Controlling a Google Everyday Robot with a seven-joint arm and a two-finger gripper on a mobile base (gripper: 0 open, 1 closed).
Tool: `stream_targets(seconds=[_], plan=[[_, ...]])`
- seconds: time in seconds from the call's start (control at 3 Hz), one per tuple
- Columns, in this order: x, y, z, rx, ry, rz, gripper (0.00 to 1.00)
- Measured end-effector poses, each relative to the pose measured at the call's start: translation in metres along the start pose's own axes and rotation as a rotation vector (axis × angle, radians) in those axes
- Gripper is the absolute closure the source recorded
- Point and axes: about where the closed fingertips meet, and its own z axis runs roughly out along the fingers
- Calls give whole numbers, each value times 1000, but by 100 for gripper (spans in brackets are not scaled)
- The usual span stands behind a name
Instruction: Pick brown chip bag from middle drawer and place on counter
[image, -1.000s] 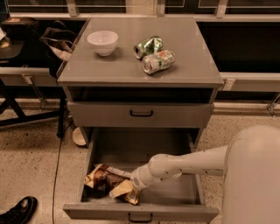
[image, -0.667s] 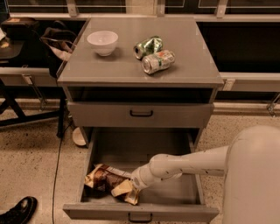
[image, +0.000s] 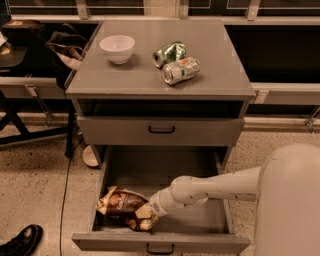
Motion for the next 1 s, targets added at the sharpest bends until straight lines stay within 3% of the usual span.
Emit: stream_targets(seconds=[0.33,1.0], plan=[[0,0,0,0,0,0,96],[-7,6,-15,10,13,-40,100]])
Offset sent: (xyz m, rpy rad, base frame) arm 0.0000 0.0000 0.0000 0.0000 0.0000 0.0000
